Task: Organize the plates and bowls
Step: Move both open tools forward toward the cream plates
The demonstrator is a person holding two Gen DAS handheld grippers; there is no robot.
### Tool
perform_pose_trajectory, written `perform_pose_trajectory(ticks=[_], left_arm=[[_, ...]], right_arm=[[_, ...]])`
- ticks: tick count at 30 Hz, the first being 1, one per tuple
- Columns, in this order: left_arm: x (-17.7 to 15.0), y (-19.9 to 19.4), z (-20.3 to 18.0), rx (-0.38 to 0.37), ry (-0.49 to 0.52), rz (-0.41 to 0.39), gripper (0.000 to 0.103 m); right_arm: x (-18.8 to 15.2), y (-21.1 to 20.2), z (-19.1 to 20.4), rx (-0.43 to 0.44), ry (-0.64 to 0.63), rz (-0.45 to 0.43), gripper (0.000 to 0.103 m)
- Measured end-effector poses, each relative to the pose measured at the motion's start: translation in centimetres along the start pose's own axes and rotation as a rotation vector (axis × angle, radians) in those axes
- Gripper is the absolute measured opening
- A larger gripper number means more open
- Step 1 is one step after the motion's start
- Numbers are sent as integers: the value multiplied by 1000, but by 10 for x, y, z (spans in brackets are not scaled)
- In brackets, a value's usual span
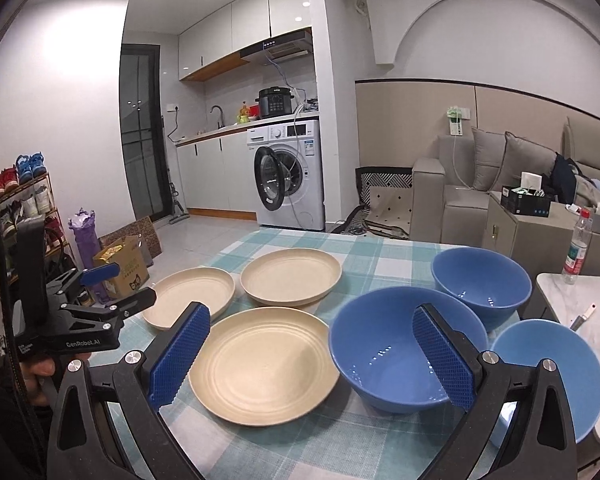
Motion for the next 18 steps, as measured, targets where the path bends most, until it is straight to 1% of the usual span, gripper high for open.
perform_pose_trajectory(ticks=[11, 18], left_arm=[[16, 18, 19, 16, -27, 34, 103], [27, 32, 29, 28, -35, 49, 103]], right_arm=[[29, 28, 8, 16, -13, 28, 103], [38, 46, 12, 29, -23, 53, 103]])
Point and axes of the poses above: each gripper's, at about its wrist camera, not at the fingertips, and y roughly the way its jaws point, z to its left, x to its top, the point moved 6 cm from there along y, roughly the way its jaws point, and after that the axes turned 4 degrees about x, right-handed, at the moved point
